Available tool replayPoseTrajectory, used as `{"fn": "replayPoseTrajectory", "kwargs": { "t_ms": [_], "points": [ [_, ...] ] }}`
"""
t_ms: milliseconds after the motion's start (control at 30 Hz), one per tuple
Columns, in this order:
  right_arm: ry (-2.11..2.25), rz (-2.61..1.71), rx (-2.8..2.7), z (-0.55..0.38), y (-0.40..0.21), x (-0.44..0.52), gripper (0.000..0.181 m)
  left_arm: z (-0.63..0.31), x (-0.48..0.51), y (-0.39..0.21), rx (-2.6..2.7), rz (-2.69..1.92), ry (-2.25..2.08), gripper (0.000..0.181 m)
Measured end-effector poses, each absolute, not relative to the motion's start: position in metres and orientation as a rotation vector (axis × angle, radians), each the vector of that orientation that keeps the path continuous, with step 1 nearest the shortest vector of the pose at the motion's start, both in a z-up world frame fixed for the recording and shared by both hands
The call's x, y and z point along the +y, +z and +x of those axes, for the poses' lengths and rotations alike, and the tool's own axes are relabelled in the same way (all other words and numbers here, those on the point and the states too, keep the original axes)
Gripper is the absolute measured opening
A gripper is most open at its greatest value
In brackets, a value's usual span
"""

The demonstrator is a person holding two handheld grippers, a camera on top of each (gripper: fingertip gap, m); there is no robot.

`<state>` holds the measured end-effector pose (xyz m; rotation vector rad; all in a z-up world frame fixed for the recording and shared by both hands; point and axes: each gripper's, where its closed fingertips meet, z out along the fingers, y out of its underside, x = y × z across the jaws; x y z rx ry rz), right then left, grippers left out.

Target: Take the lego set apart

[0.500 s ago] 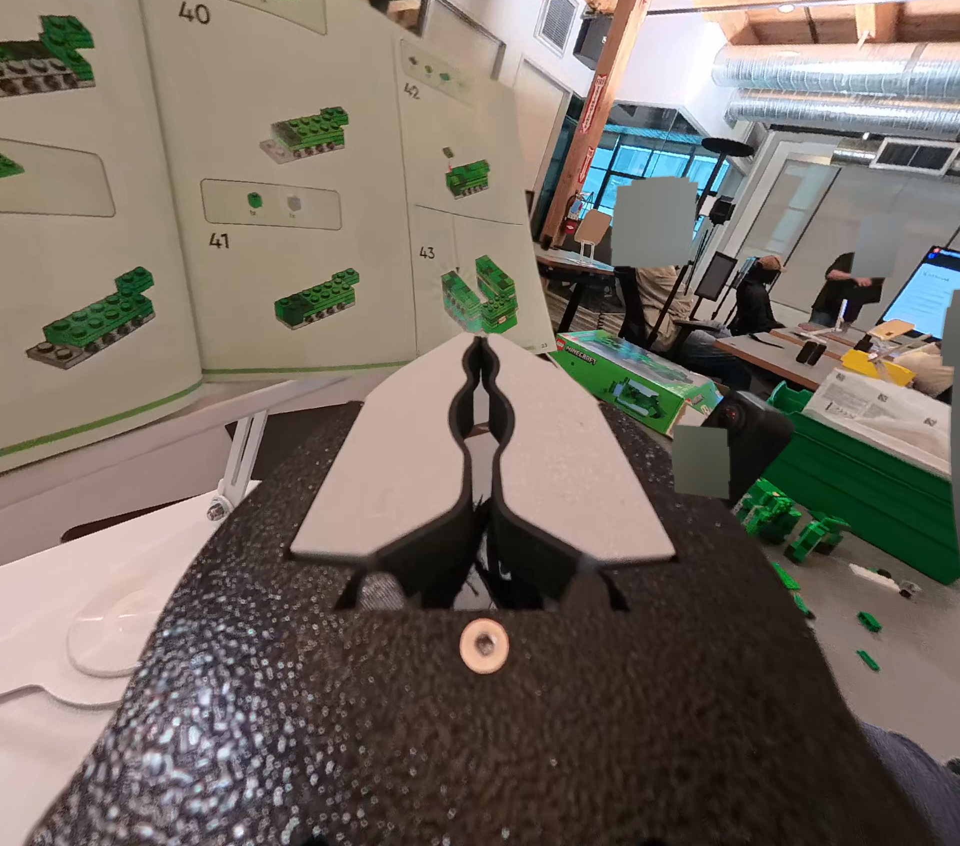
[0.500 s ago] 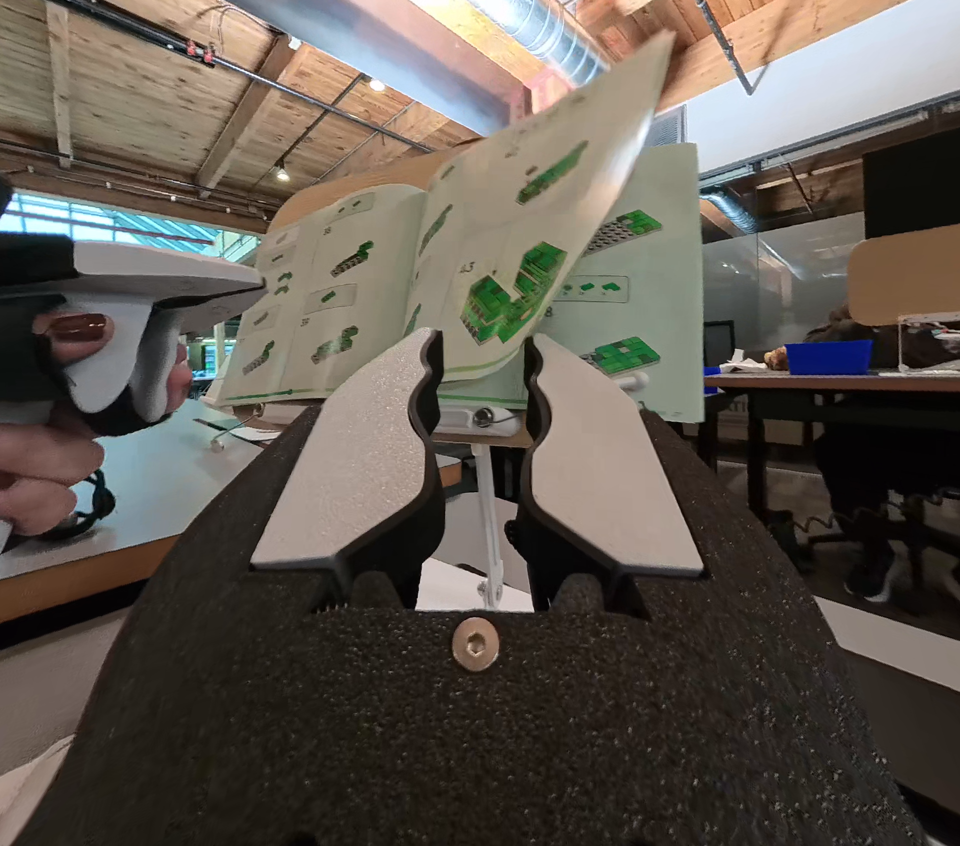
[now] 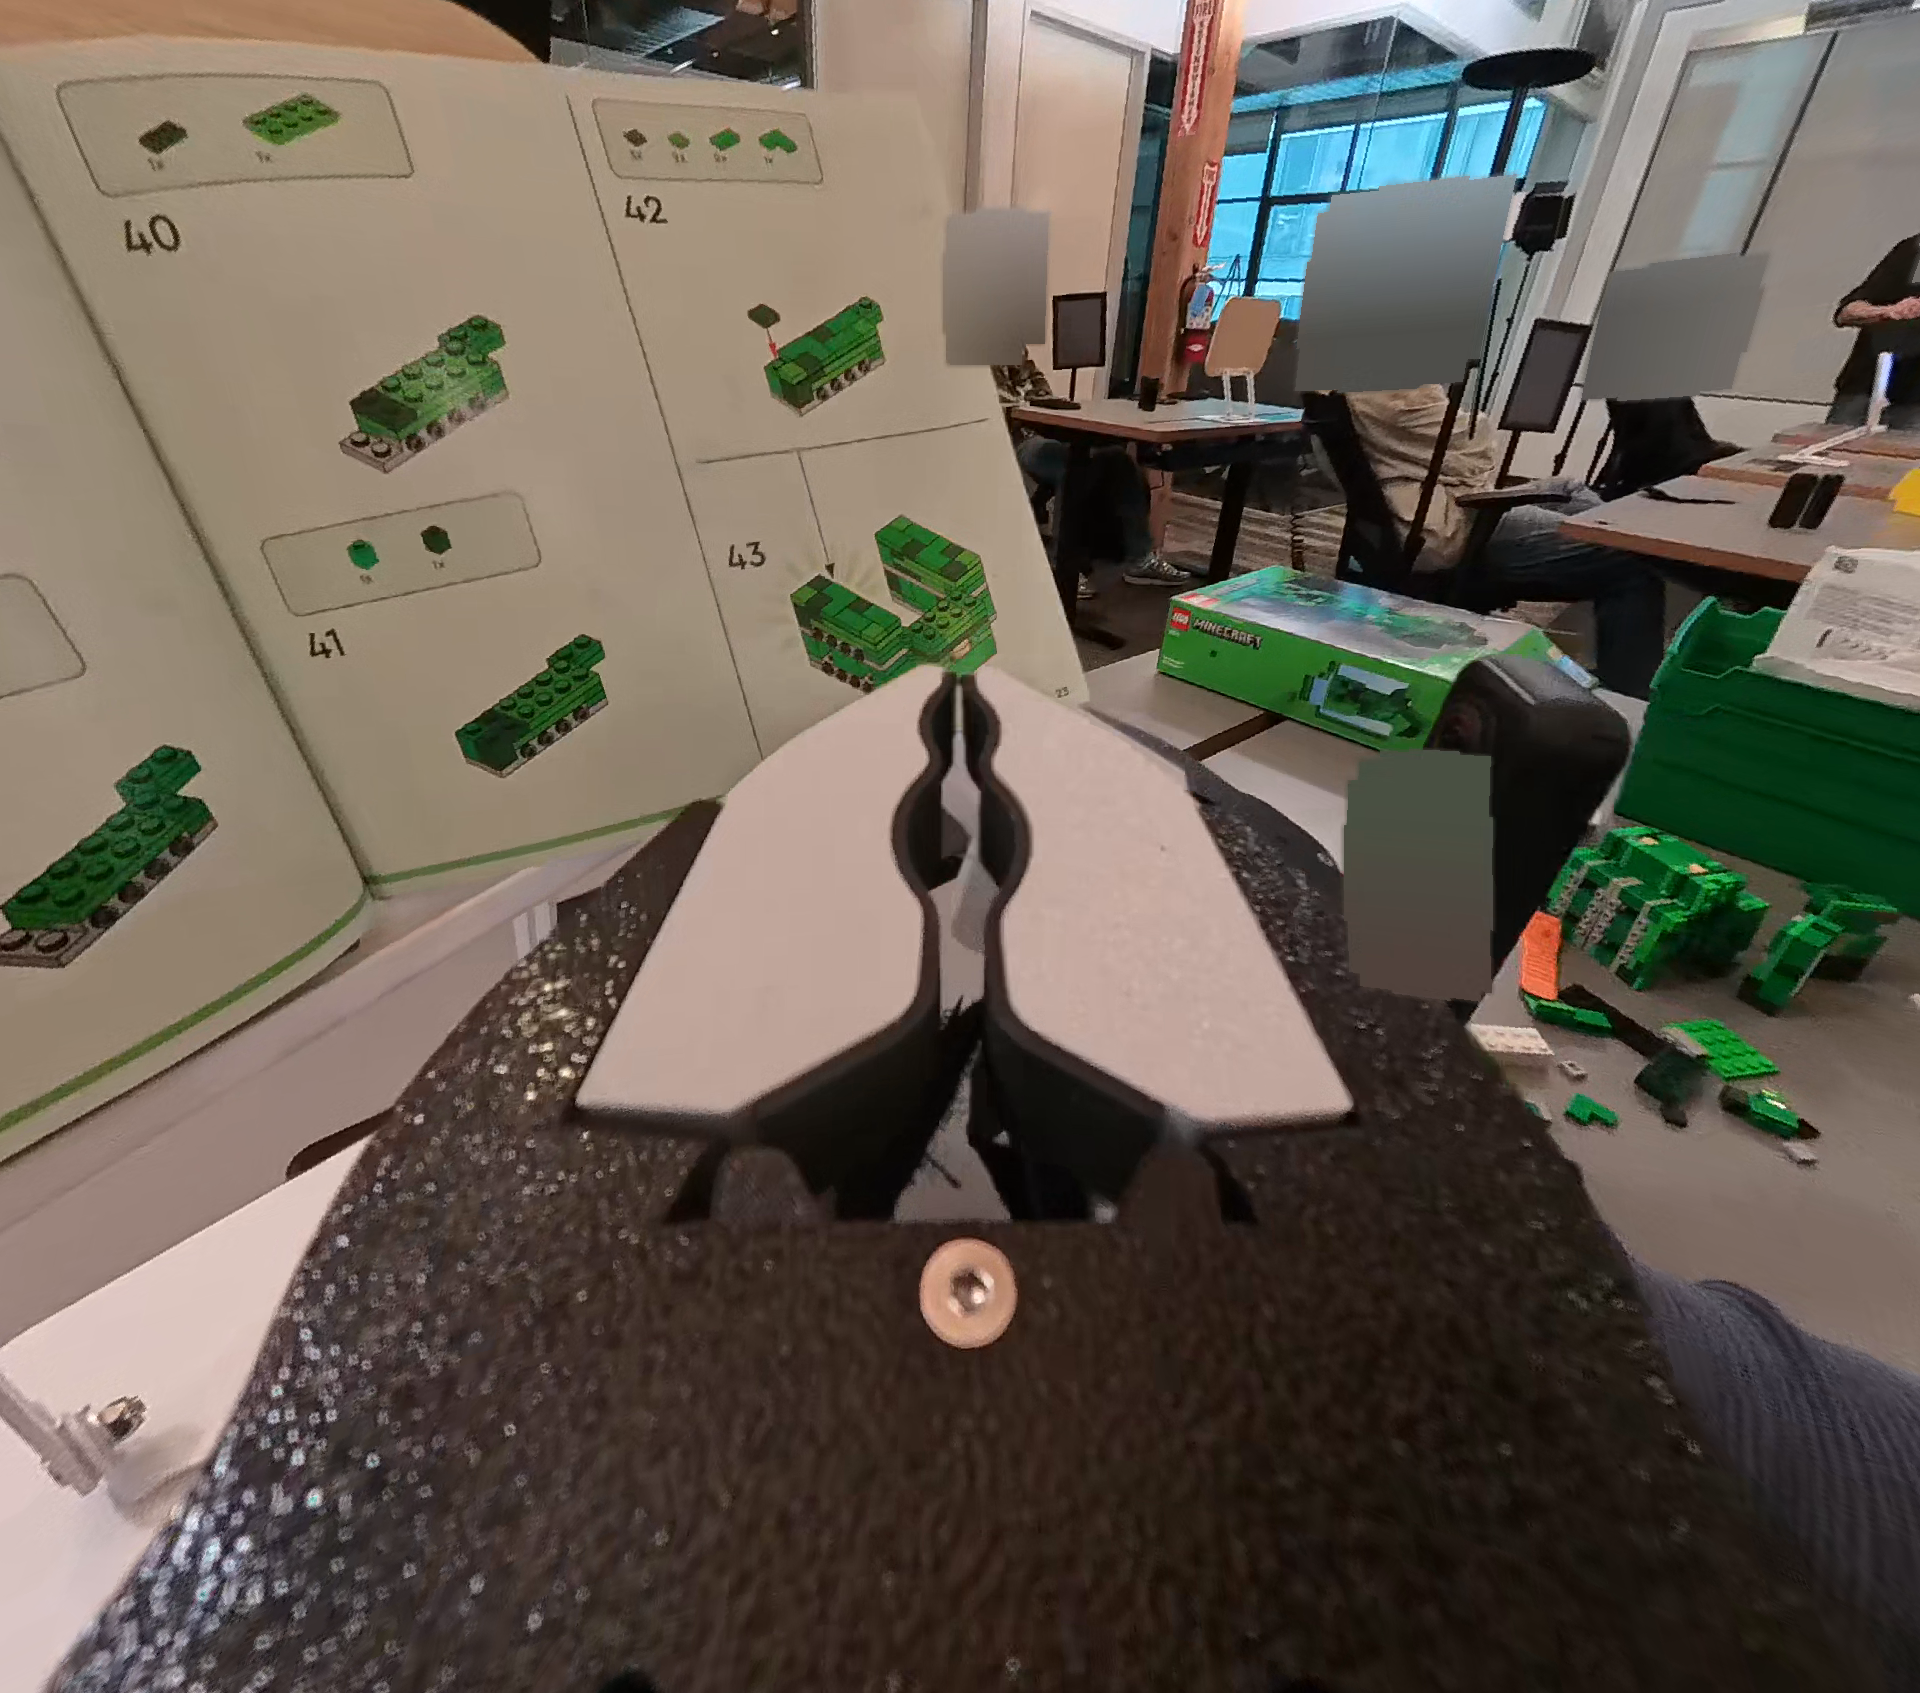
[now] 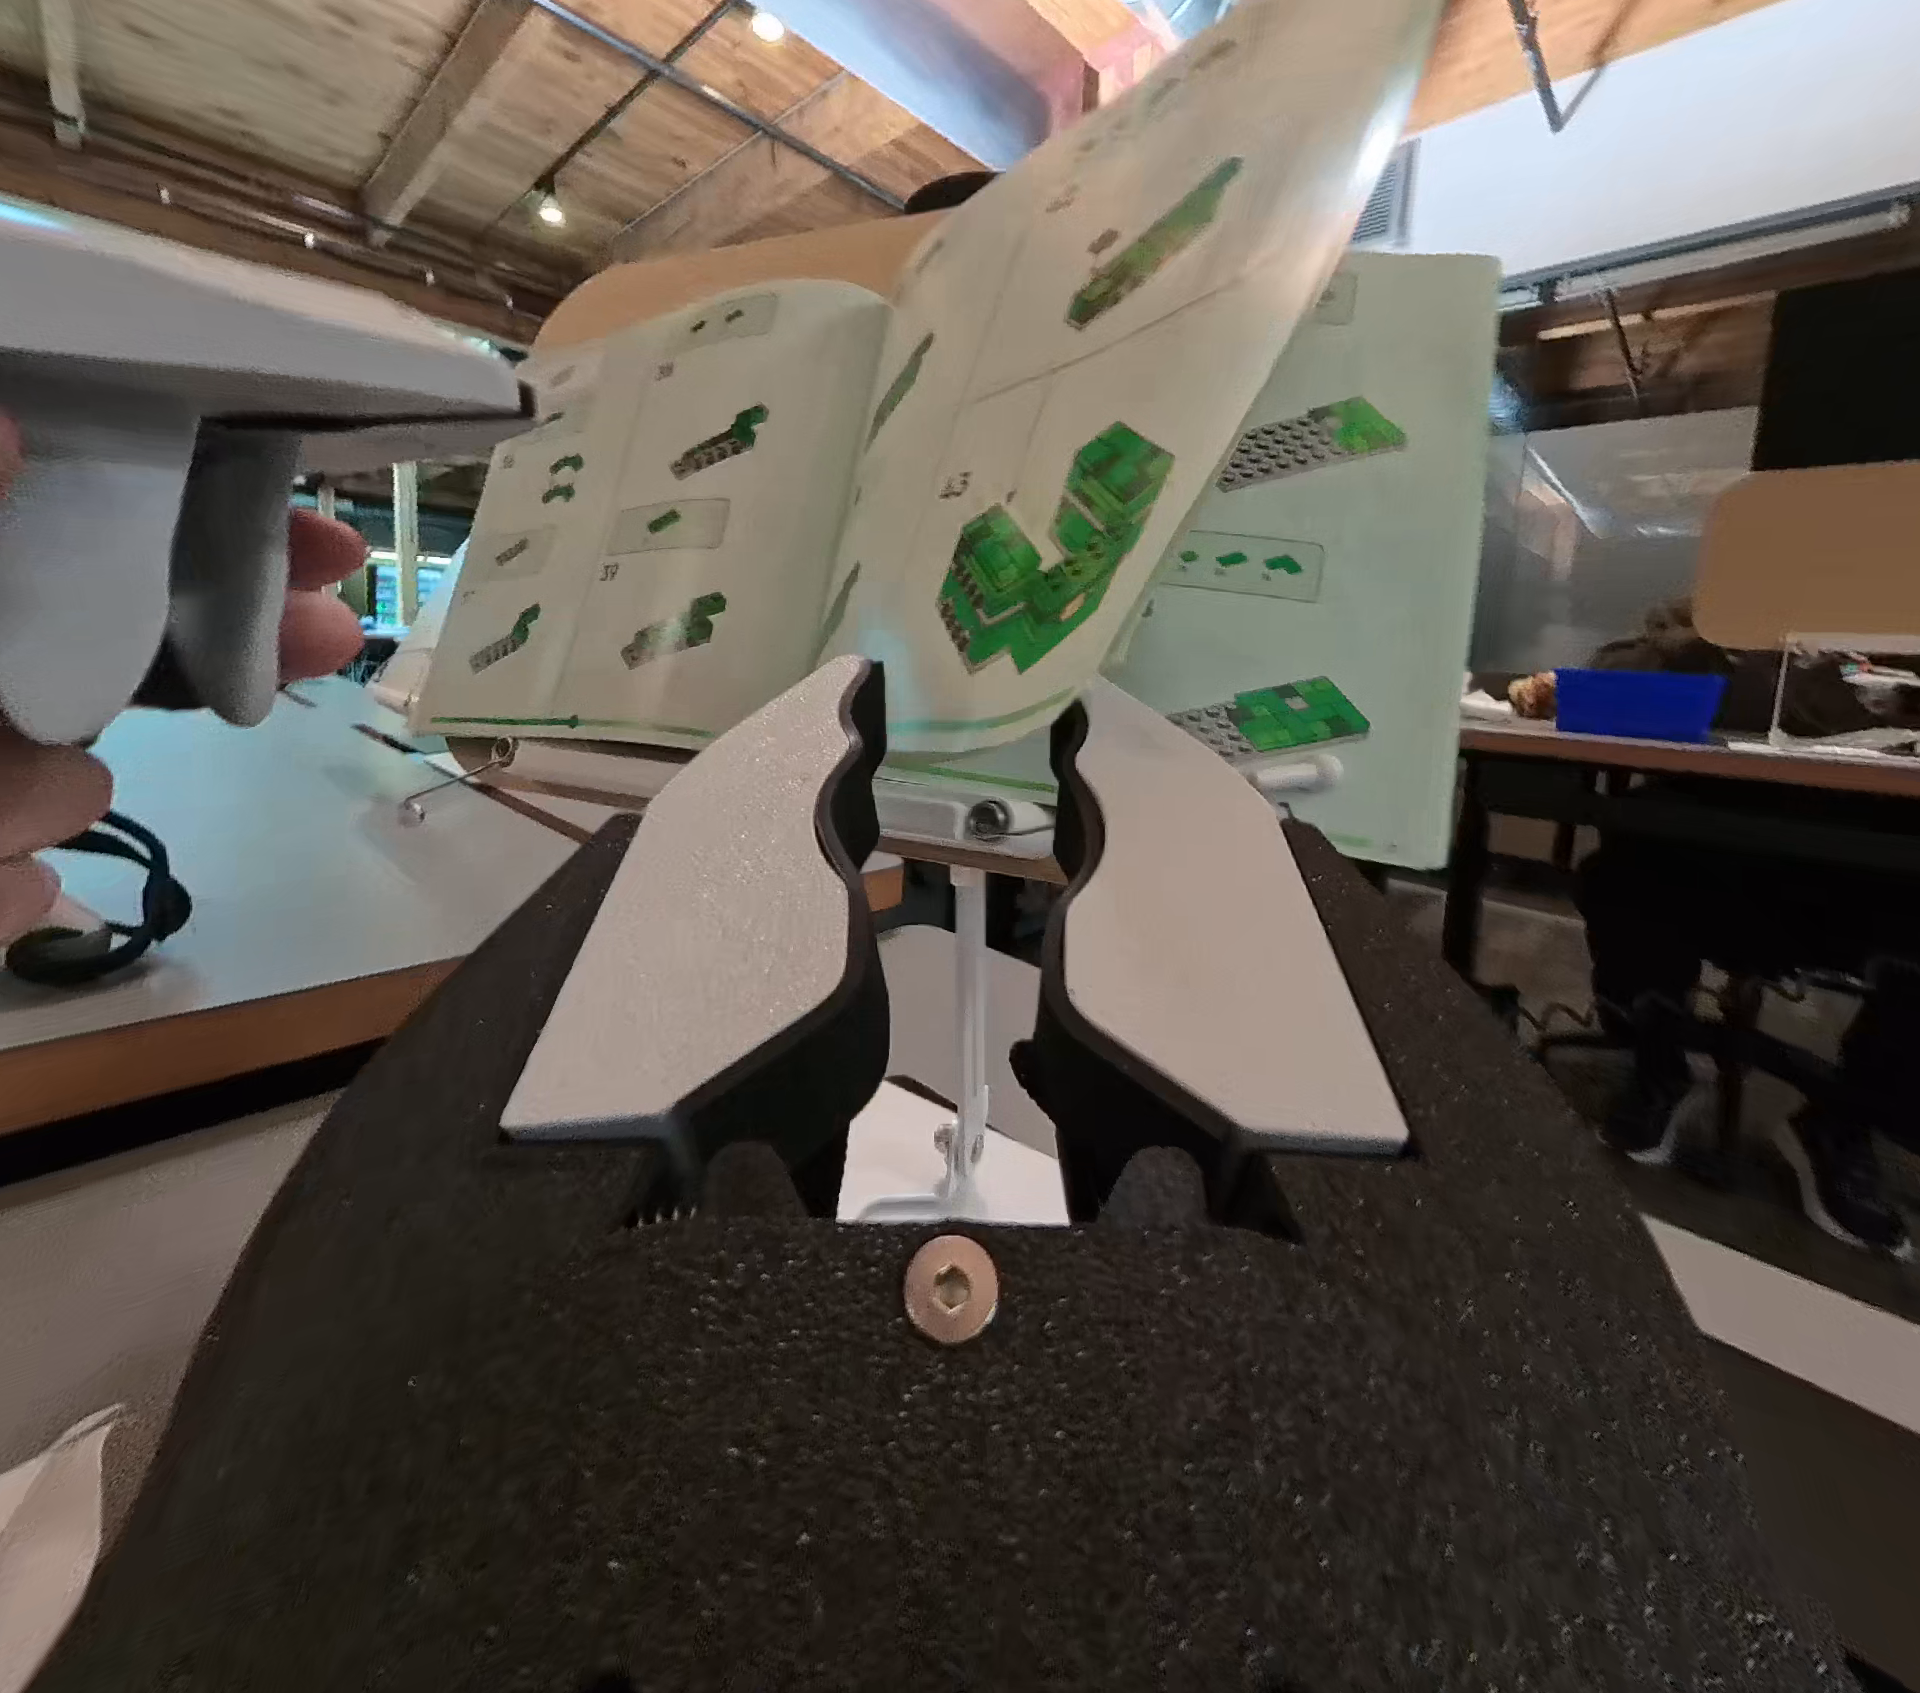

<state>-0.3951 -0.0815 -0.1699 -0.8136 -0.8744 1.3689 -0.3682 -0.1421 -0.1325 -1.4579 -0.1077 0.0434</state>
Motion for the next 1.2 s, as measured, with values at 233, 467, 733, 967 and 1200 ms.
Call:
{"fn": "replayPoseTrajectory", "kwargs": {
  "t_ms": [233, 467, 733, 967, 1200],
  "points": [
    [1.235, -0.656, -0.982, -0.398, -0.166, -0.114, 0.027, -0.357, -0.139, -0.128, -0.091, -1.469, -0.035, 0.048],
    [1.082, -0.54, -1.07, -0.402, -0.167, -0.14, 0.025, -0.34, -0.135, -0.129, 0.017, -1.501, -0.033, 0.04],
    [1.071, -0.474, -1.078, -0.398, -0.157, -0.155, 0.022, -0.335, -0.137, -0.135, 0.053, -1.557, -0.049, 0.029],
    [1.076, -0.475, -1.073, -0.397, -0.156, -0.154, 0.021, -0.34, -0.14, -0.138, 0.044, -1.573, -0.029, 0.025],
    [1.085, -0.476, -1.07, -0.396, -0.156, -0.153, 0.021, -0.342, -0.141, -0.141, 0.048, -1.592, -0.021, 0.005]
  ]
}}
